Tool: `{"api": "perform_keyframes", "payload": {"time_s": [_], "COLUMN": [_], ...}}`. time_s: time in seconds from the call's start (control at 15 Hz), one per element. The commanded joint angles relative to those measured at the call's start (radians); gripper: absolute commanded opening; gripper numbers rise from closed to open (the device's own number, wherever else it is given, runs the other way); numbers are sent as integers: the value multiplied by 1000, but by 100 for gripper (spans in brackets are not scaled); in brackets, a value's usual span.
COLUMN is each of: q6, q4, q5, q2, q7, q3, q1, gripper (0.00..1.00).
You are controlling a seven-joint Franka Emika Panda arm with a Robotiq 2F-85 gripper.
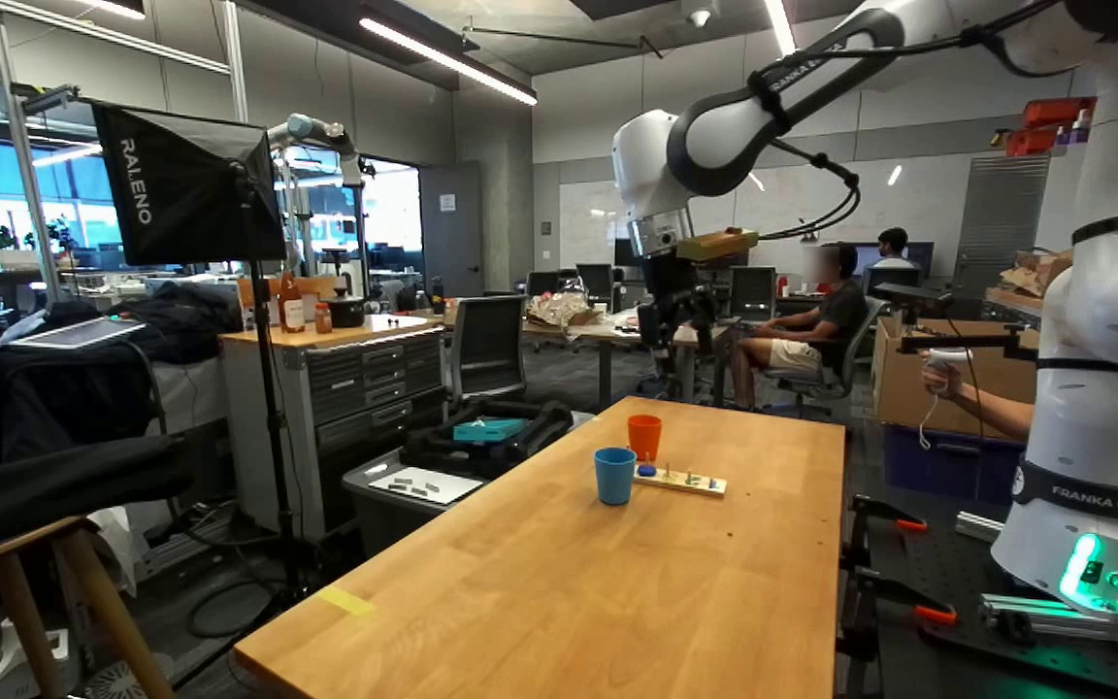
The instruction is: Put the blue cup in the orange cup
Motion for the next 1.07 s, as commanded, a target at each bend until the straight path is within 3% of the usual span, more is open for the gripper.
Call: {"api": "perform_keyframes", "payload": {"time_s": [0.0,0.33,0.6,0.67,0.73,1.0], "q6": [-114,-221,-172,-128,-140,-137], "q4": [247,497,654,673,567,574], "q5": [31,21,37,78,41,44], "q2": [226,425,538,553,485,498], "q7": [0,-154,-202,-182,-178,-177], "q3": [-78,-133,-160,-163,-174,-184], "q1": [77,145,178,173,188,194], "gripper": [100,100,100,100,100,100]}}
